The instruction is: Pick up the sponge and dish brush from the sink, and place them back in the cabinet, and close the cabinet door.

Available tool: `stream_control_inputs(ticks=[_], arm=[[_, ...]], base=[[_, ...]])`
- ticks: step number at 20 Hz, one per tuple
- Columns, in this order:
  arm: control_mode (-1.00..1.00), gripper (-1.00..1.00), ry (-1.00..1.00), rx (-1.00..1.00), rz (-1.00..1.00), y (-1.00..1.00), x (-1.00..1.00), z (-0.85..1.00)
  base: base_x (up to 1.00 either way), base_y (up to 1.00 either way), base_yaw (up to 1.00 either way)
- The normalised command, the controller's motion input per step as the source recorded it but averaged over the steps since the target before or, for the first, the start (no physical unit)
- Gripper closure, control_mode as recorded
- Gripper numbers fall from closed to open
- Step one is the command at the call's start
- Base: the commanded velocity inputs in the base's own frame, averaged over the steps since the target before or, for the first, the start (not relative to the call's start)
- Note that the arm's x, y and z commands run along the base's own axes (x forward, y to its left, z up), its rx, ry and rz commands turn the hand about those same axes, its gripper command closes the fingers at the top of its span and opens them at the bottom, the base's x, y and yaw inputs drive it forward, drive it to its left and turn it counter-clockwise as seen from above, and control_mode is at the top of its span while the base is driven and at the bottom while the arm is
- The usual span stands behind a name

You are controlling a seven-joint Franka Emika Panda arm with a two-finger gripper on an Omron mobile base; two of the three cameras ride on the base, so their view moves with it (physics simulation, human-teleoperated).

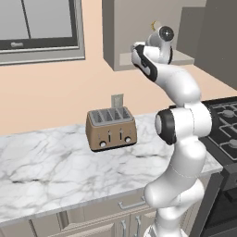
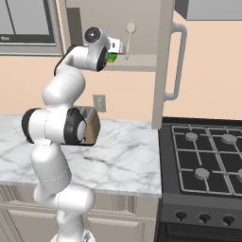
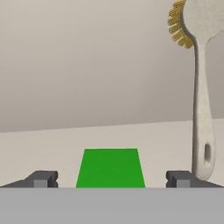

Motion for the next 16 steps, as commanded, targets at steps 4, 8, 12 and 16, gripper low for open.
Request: stream_control_inputs(ticks=[4, 8, 12, 16], arm=[[-1.0, -1.0, 0.0, 0.0, 0.0, -0.06, -0.22, 0.0], [-1.0, -1.0, -0.02, 0.0, 0.0, -0.09, -0.35, 0.0], [-1.0, -1.0, -0.03, 0.0, 0.0, 0.0, -0.36, 0.0], [-1.0, -1.0, -0.03, 0.0, 0.0, 0.0, -0.36, 0.0]], base=[[0.0, 0.0, 0.0], [0.0, 0.0, 0.0], [0.0, 0.0, 0.0], [0.0, 0.0, 0.0]])
